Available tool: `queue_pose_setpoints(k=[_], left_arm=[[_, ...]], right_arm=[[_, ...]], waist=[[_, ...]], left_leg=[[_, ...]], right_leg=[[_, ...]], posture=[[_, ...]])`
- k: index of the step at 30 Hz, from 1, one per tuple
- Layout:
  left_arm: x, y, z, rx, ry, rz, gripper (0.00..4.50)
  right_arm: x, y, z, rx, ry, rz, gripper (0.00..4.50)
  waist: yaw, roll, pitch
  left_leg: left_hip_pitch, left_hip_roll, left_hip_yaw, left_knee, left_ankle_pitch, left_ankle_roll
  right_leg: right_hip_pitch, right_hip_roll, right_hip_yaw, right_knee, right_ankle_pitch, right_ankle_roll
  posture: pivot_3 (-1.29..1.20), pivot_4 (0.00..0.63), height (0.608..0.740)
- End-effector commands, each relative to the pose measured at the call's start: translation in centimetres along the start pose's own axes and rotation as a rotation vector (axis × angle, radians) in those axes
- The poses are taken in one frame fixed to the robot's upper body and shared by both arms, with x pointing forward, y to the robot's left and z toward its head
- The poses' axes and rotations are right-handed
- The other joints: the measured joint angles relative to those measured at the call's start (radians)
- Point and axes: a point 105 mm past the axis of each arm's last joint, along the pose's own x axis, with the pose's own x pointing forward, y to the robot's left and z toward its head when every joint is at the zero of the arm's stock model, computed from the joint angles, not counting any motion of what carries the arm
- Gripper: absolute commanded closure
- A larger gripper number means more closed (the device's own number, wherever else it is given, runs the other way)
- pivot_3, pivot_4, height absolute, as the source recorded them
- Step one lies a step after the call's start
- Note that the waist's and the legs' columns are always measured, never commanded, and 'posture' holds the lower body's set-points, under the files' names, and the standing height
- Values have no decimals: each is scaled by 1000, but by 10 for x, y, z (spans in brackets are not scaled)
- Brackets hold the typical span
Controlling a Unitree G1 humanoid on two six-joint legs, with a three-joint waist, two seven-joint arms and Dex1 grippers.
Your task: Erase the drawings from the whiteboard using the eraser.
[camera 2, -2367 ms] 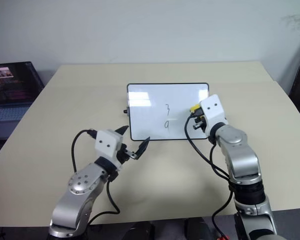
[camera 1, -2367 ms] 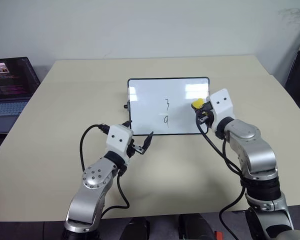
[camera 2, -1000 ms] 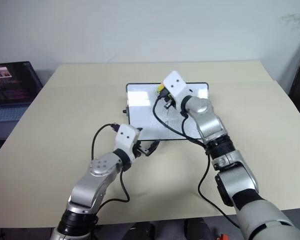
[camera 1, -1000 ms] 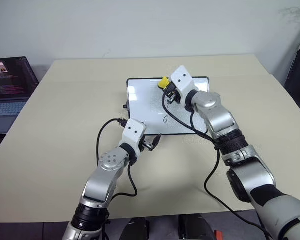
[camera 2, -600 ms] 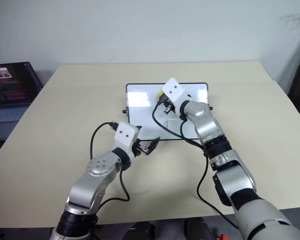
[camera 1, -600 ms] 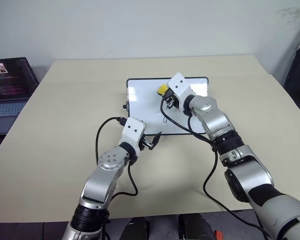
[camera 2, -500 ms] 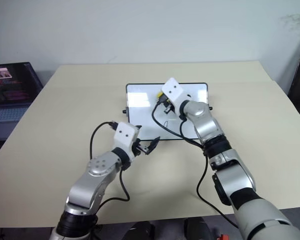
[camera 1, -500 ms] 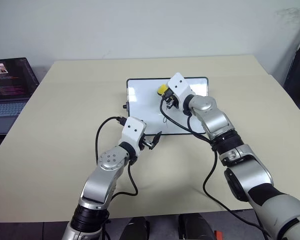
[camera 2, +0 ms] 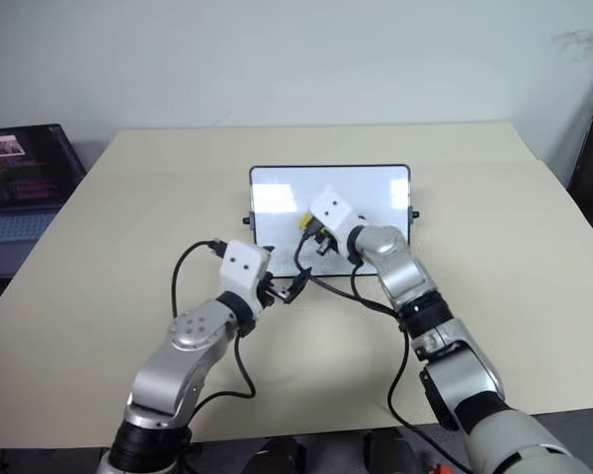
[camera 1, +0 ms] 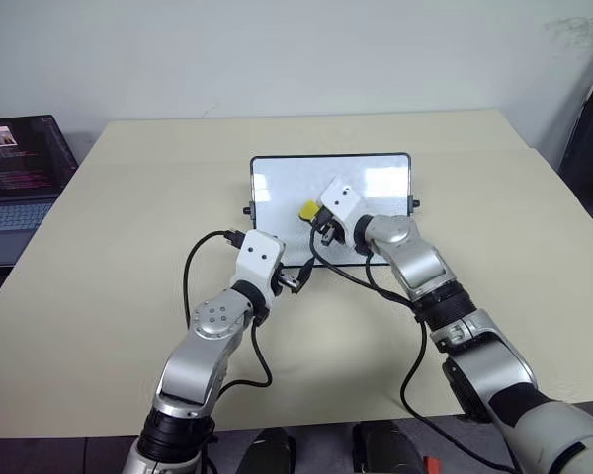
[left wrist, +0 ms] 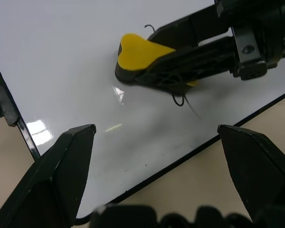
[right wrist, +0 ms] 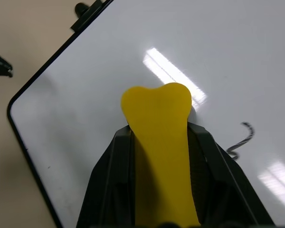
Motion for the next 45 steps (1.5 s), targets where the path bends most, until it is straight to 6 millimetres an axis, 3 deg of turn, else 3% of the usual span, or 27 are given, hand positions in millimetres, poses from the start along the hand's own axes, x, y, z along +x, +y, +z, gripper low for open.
queue_pose_setpoints(k=[1,7,13,21,24,27,33,45], left_arm=[[-5,3,14,11,-52,24,0],[-4,1,13,6,-49,22,0],[-1,-1,14,5,-54,8,0],[1,-3,14,9,-56,-10,0],[2,-3,15,9,-58,-13,0],[3,-3,16,10,-59,-14,0],[3,-3,17,11,-62,-16,0],[-1,-5,17,13,-60,-12,0]], right_arm=[[-1,5,-19,21,73,1,3377],[-3,-1,-14,19,49,-30,3377],[-9,-18,4,20,-9,-90,3377],[-28,-37,64,-57,-149,-149,3377],[-31,-40,73,-73,-169,-167,3377],[-26,-46,71,-90,-160,-190,3377],[-14,-59,49,-85,-104,-229,3377],[-10,-74,24,-127,-46,-286,3377]], waist=[[1,0,0],[2,0,0],[3,0,0],[0,0,1],[0,0,1],[3,0,1],[3,0,1],[2,0,1]], left_leg=[[0,0,0,0,0,0],[0,0,0,0,0,0],[0,0,0,0,1,0],[-3,0,0,-1,1,0],[-3,0,0,-2,1,0],[-4,0,0,-2,1,0],[-3,0,0,-1,1,0],[-1,0,1,0,1,0]], right_leg=[[0,0,0,0,0,0],[0,0,0,0,1,0],[0,0,0,0,1,0],[-2,0,0,-2,1,0],[-4,0,1,-2,1,0],[-4,0,0,-3,1,0],[-3,0,0,-3,1,0],[-1,0,0,-1,1,0]], posture=[[0,150,740],[0,150,740],[0,150,740],[0,150,740],[0,150,740],[0,150,740],[0,150,740],[0,150,740]])
